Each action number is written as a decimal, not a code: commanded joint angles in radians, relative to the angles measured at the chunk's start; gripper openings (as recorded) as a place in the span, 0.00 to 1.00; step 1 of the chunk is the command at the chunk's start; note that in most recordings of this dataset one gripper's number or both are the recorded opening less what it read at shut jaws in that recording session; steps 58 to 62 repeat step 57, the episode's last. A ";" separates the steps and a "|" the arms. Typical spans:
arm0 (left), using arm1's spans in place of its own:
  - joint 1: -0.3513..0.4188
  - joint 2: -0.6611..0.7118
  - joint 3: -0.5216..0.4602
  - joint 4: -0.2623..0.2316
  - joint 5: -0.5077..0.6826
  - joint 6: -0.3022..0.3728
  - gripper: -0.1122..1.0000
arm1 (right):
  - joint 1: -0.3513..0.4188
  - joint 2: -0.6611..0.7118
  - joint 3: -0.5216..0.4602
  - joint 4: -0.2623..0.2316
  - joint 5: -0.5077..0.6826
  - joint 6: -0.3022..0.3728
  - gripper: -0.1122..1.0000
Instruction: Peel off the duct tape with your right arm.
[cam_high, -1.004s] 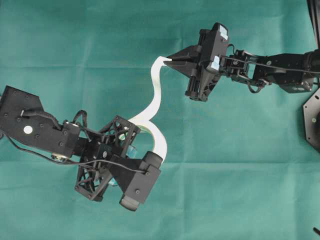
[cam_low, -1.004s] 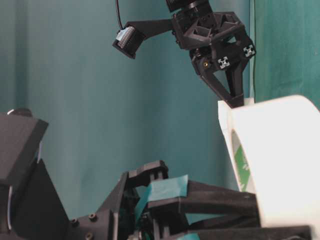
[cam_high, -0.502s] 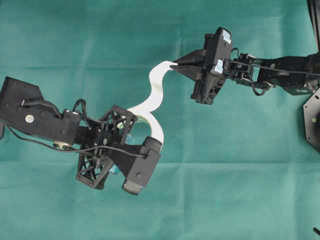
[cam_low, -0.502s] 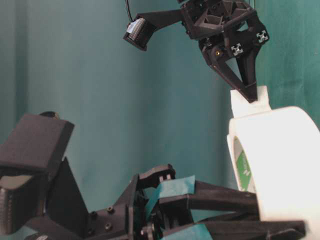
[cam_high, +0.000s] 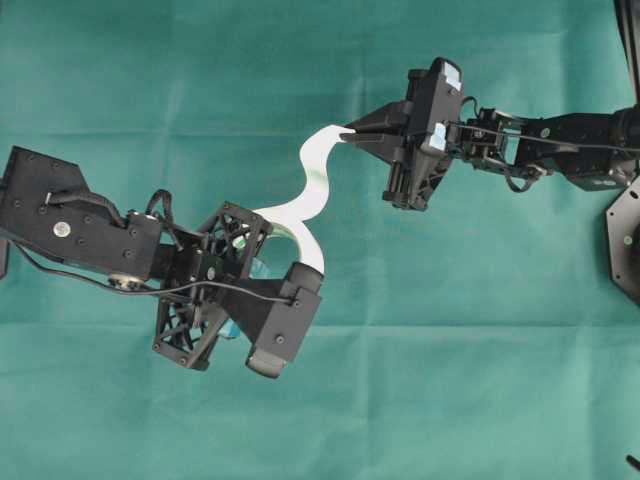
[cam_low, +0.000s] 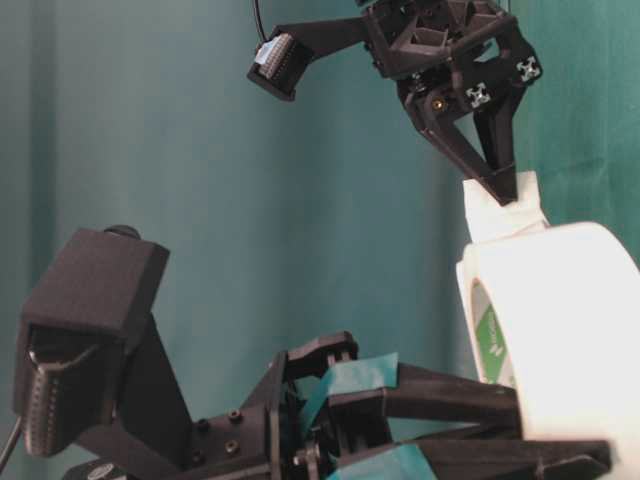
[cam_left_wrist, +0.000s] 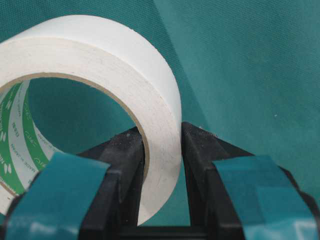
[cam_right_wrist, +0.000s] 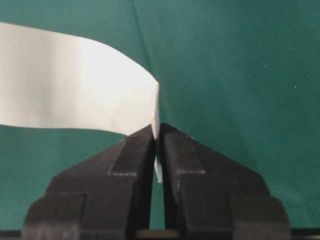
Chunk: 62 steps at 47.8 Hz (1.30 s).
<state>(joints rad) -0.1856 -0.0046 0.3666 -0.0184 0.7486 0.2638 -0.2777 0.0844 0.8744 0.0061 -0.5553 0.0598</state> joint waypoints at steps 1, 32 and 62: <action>0.002 -0.037 -0.014 0.003 -0.003 0.002 0.28 | 0.003 -0.020 -0.008 -0.002 -0.003 0.003 0.02; 0.002 -0.032 -0.011 0.003 -0.003 0.000 0.28 | 0.003 -0.026 -0.017 -0.002 -0.006 0.020 0.42; -0.002 0.037 0.005 0.003 -0.028 -0.002 0.28 | 0.003 -0.098 0.015 -0.006 -0.005 0.018 0.63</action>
